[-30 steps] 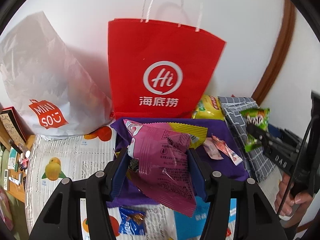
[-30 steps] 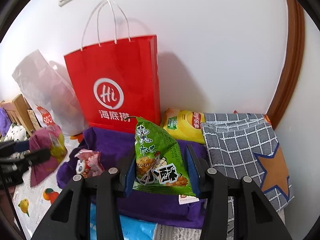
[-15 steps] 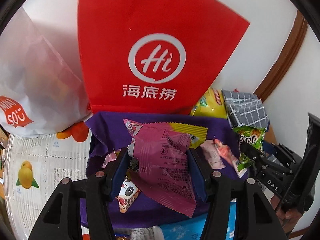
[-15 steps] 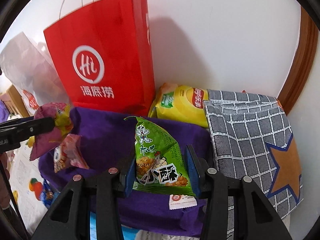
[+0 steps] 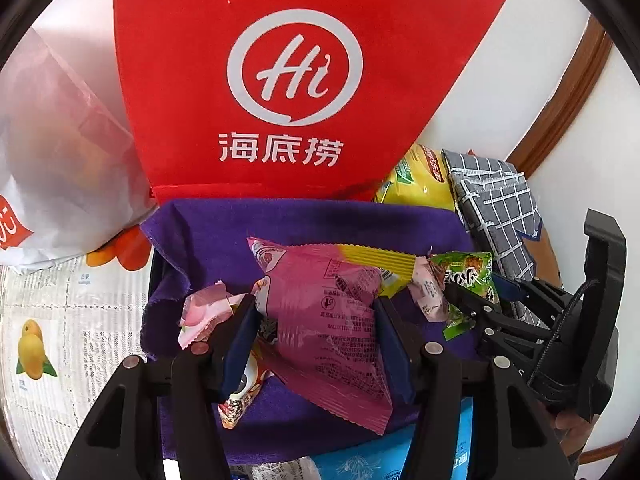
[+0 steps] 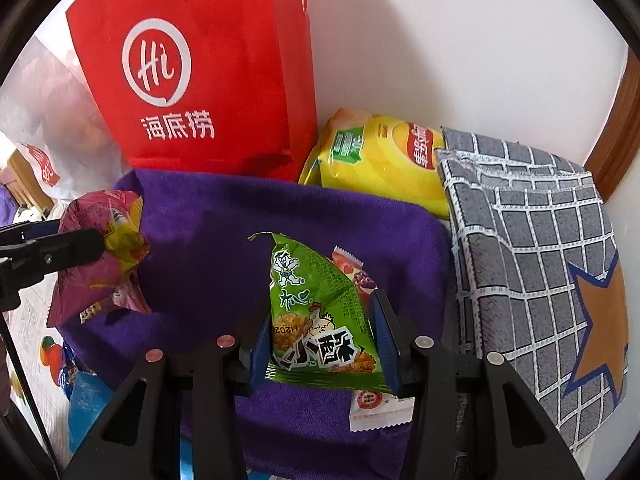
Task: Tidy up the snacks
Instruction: 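Lower both bags onto the purple towel and open both tools, then withdraw both tools from the towel back toward the snack pile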
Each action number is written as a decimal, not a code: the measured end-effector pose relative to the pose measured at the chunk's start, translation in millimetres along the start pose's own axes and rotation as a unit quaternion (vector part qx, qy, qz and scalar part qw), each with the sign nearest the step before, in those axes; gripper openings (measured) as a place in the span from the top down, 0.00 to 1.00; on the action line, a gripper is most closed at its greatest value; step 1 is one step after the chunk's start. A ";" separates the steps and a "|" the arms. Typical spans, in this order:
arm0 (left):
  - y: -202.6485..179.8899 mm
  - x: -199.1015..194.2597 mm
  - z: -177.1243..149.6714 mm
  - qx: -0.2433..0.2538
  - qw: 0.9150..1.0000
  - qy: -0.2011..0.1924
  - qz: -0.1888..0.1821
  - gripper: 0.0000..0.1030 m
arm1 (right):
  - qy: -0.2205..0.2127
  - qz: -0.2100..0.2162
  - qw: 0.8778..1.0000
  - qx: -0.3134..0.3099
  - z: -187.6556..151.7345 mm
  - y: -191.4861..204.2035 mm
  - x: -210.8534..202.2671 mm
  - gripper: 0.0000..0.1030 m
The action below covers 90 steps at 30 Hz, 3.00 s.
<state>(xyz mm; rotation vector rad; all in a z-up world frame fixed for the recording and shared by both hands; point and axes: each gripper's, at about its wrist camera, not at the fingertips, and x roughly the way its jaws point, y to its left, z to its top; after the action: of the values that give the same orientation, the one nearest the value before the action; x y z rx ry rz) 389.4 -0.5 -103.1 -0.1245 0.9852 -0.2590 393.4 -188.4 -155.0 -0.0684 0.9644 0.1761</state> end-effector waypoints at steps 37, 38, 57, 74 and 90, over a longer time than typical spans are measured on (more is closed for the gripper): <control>-19.9 -16.2 -5.2 -0.002 1.000 0.011 -0.012 0.27 | -0.067 -0.032 0.996 0.041 10.3 -13.0 -65.0 0.45; -21.7 -19.9 -5.8 0.000 1.000 0.008 -0.012 0.27 | -0.070 -0.033 0.996 0.042 9.3 -11.6 -69.7 0.45; -37.4 -105.1 -53.4 0.021 0.998 -0.058 -0.003 0.29 | -0.107 -0.043 0.993 0.038 -67.8 17.9 -154.1 0.45; 22.7 -122.5 -152.5 -0.019 0.999 -0.016 0.037 0.28 | -0.037 0.025 0.998 0.042 -160.3 58.6 -129.5 0.45; 75.1 -124.9 -190.0 -0.066 0.997 -0.026 0.040 0.27 | 0.025 0.042 0.999 0.001 -198.2 89.6 -74.8 0.32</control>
<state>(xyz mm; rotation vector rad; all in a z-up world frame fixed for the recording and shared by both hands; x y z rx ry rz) 177.0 108.2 -123.1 -0.2106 0.9529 -0.1167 175.0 -136.1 -204.5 -0.0301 1.0172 0.2508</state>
